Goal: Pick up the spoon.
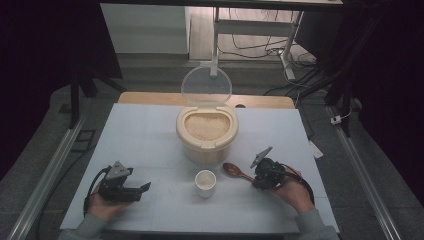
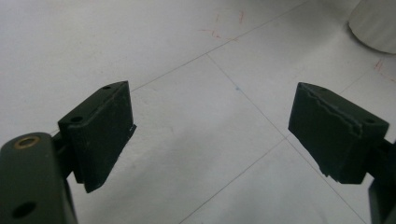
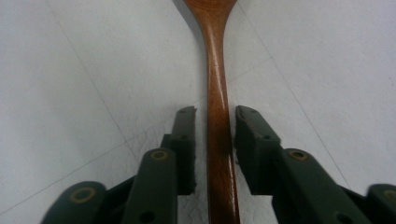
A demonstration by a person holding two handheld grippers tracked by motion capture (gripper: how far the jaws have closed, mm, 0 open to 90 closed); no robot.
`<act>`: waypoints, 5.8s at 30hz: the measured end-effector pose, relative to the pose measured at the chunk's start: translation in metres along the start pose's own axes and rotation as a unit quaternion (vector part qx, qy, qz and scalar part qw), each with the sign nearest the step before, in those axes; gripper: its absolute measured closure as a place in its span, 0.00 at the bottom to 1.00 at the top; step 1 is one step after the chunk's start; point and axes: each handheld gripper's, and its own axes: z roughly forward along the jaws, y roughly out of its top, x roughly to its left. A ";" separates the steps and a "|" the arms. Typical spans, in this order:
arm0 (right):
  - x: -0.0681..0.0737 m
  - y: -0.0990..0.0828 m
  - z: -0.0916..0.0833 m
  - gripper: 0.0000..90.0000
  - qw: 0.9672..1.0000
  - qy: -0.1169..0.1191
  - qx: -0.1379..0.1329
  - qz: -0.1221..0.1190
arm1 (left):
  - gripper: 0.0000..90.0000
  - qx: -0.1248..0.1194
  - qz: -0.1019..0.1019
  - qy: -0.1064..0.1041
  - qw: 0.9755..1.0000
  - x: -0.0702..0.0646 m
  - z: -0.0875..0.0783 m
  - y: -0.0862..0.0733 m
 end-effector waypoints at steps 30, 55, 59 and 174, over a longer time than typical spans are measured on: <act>0.002 -0.013 -0.020 0.88 0.998 -0.010 -0.053 -0.028 | 0.15 0.005 0.006 0.003 1.000 -0.001 0.001 -0.001; 0.021 -0.014 -0.061 0.88 0.986 0.048 -0.151 -0.058 | 0.15 0.009 0.007 0.002 1.000 0.000 0.003 -0.002; 0.026 -0.010 -0.064 0.88 0.984 0.052 -0.158 -0.066 | 0.15 0.010 0.007 0.003 1.000 0.000 0.003 -0.002; 0.101 0.069 -0.047 0.87 0.953 0.038 -0.174 -0.246 | 0.73 0.148 0.283 -0.205 0.925 -0.136 0.046 0.137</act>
